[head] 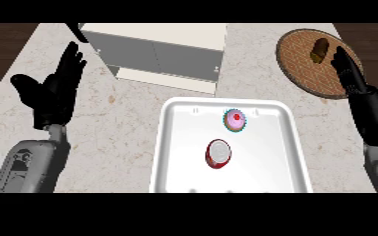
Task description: Pick the cupcake from the tray and place it in the tiered shelf
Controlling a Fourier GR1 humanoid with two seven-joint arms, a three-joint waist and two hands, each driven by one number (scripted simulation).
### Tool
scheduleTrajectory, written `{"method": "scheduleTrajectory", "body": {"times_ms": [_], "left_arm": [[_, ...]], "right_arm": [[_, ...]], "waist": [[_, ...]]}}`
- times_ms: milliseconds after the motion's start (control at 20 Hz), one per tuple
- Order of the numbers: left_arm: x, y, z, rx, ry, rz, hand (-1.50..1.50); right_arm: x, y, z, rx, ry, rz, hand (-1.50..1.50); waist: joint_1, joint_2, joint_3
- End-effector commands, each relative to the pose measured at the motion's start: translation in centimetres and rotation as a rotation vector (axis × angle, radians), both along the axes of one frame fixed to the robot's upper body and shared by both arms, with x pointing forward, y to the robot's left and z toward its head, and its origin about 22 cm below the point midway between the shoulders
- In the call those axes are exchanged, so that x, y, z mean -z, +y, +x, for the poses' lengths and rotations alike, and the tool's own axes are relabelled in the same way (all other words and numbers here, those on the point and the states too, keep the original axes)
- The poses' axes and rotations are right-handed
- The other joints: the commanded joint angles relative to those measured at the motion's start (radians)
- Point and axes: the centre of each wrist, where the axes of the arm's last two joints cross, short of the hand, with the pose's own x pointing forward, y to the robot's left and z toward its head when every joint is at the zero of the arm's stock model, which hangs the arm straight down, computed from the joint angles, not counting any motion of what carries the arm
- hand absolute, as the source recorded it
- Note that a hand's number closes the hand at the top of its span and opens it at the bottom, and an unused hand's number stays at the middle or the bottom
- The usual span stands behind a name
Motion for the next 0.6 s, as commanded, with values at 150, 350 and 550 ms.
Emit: {"method": "scheduleTrajectory", "body": {"times_ms": [150,350,550], "left_arm": [[4.6,1.6,-3.5,0.092,0.160,0.085,0.00],[7.5,-0.9,-5.0,0.221,0.275,0.084,0.00],[8.7,-0.4,-5.8,0.230,0.294,0.084,0.00]], "right_arm": [[0.1,-3.2,-1.5,0.308,0.126,-0.036,-1.50],[2.4,-7.4,-2.9,0.657,0.299,-0.298,1.50],[4.5,0.0,-0.7,0.488,0.273,0.181,-1.50]], "waist": [[-0.014,0.018,0.001],[-0.016,0.029,-0.004],[0.004,0.022,0.003]]}}
